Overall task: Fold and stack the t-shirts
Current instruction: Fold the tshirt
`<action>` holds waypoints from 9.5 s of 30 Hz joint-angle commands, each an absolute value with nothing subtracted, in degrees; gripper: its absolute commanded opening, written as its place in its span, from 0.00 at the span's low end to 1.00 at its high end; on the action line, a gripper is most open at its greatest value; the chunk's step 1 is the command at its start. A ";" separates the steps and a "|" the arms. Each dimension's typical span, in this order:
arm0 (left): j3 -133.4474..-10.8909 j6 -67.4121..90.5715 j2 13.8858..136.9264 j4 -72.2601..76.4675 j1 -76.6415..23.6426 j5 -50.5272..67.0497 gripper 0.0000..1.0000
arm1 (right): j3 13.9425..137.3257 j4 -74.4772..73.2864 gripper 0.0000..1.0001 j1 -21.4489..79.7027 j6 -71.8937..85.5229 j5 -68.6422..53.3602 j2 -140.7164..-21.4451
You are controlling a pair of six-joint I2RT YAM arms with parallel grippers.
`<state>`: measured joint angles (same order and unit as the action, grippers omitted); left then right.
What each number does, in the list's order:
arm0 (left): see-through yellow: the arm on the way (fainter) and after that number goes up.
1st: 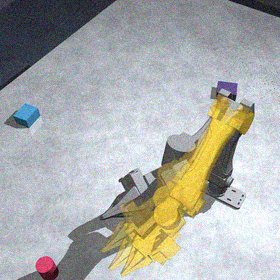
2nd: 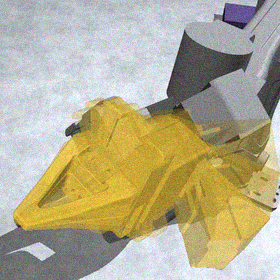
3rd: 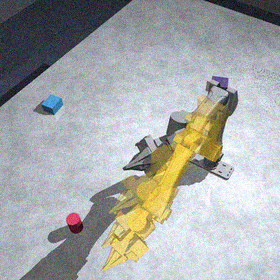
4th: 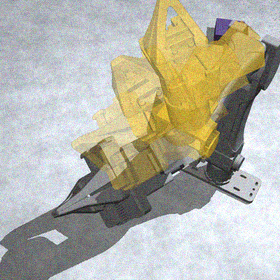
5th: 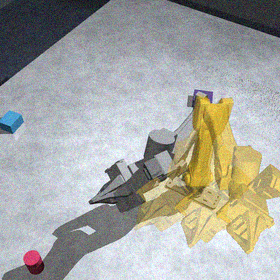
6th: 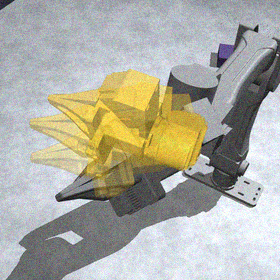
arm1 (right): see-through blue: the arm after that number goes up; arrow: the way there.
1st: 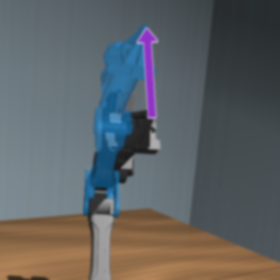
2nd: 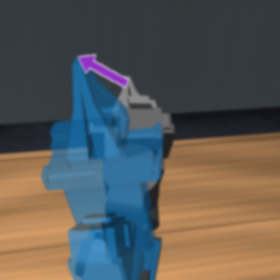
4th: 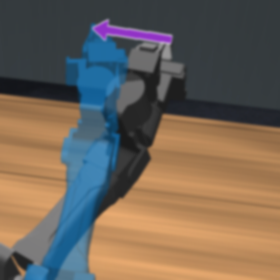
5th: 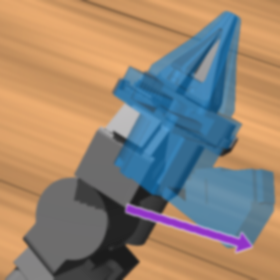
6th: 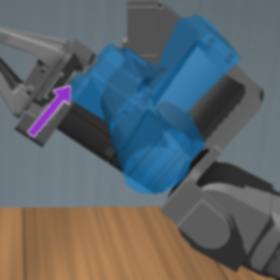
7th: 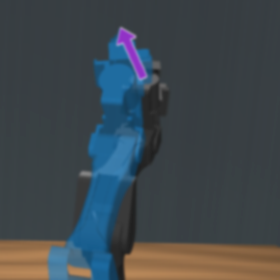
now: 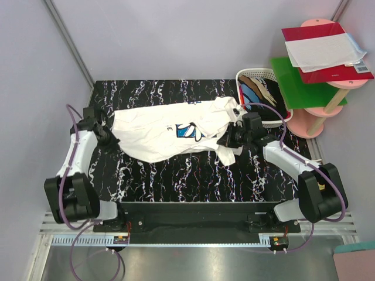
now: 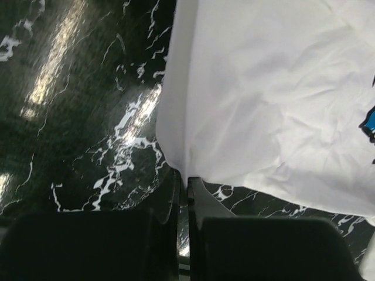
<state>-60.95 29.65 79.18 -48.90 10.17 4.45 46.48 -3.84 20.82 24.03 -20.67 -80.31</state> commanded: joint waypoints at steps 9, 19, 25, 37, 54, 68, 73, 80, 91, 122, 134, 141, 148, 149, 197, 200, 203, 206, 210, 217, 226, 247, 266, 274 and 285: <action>-56.77 29.71 72.14 -54.23 10.20 -2.54 0.00 | 46.76 -4.57 0.01 20.57 22.15 -22.50 -79.71; -58.18 28.29 89.99 -47.83 10.28 1.93 0.00 | 49.30 -4.66 0.01 20.57 21.71 -22.94 -82.44; -61.34 31.28 94.57 -44.30 10.37 6.42 0.00 | 50.80 -5.01 0.02 20.65 21.36 -22.76 -83.41; -68.99 34.36 95.45 -44.47 10.28 2.99 0.00 | 52.29 -5.45 0.02 20.57 21.01 -22.24 -85.25; -68.29 35.16 101.60 -38.76 10.02 2.29 0.99 | 55.45 -5.01 0.02 20.57 20.13 -19.78 -85.87; -68.64 36.91 103.98 -38.23 9.93 0.35 0.90 | 69.16 -2.64 0.02 20.57 16.96 -10.55 -98.08; -68.82 37.00 103.19 -38.23 10.02 0.26 0.90 | 74.52 -1.67 0.03 20.57 16.70 -7.48 -103.62; -68.82 36.74 101.08 -38.23 10.02 1.67 0.99 | 81.28 -1.41 0.05 20.57 14.16 -1.06 -109.59; -64.77 34.02 79.73 -38.41 9.93 9.22 0.99 | 88.60 -5.36 0.87 20.57 14.33 4.22 -117.17; -102.72 28.30 121.81 -55.44 -4.57 -26.78 0.00 | 76.36 -17.48 0.00 20.92 26.28 -1.30 -114.24; -107.76 25.05 131.57 -70.75 -5.80 -29.98 0.00 | 93.68 -22.85 0.00 20.48 24.00 -1.49 -125.85; -96.44 24.87 129.21 -71.19 -8.52 -26.37 0.00 | 105.88 -26.10 0.00 18.90 20.31 -2.46 -133.84; -87.55 26.10 123.23 -69.44 -14.67 -20.50 0.00 | 122.06 -29.53 0.00 18.11 17.05 -9.65 -142.73; -86.84 26.10 122.70 -68.74 -15.63 -19.52 0.00 | 123.73 -29.44 0.00 18.11 16.53 -10.97 -143.78; -94.77 30.94 122.18 -62.84 -25.58 -34.01 0.00 | 105.81 -22.67 0.00 18.11 14.76 21.27 -129.97; -91.34 31.11 120.33 -62.76 -25.23 -34.72 0.00 | 109.15 -23.64 0.00 18.02 14.94 21.36 -134.19; -88.26 31.46 118.92 -62.75 -25.22 -34.45 0.00 | 113.11 -24.26 0.00 18.02 14.85 20.74 -138.32; -84.91 31.64 117.34 -63.02 -25.14 -35.33 0.00 | 116.71 -24.61 0.00 18.02 14.41 20.13 -141.58; -82.45 32.34 118.74 -65.74 -24.79 -32.10 0.00 | 126.96 -29.69 0.00 17.84 13.89 17.68 -146.24; -76.21 33.31 119.80 -65.04 -28.90 -25.05 0.00 | 134.37 -33.39 0.00 17.93 15.11 12.31 -149.15; -72.07 34.98 115.93 -54.33 -37.86 -3.97 0.00 | 158.73 -40.09 0.00 17.93 15.73 6.07 -158.55; -114.65 21.54 118.79 -52.02 -32.00 -17.68 0.11 | 99.60 -23.73 0.00 17.93 16.61 -2.81 -110.69; -89.26 26.98 108.67 -29.57 -17.84 13.43 0.99 | 57.24 -10.82 0.22 18.02 21.53 -13.18 -84.12; -53.46 35.33 81.05 -18.90 -20.82 19.86 0.65 | 45.98 -5.28 0.46 18.37 26.63 -17.32 -75.15; -42.10 39.90 75.24 -19.07 -37.35 16.00 0.74 | 35.69 -3.08 0.45 18.63 30.67 -16.70 -67.24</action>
<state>-43.20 37.08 78.17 -22.74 -34.74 16.40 37.01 -6.74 18.17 28.47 -15.84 -70.65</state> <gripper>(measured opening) 0.709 0.458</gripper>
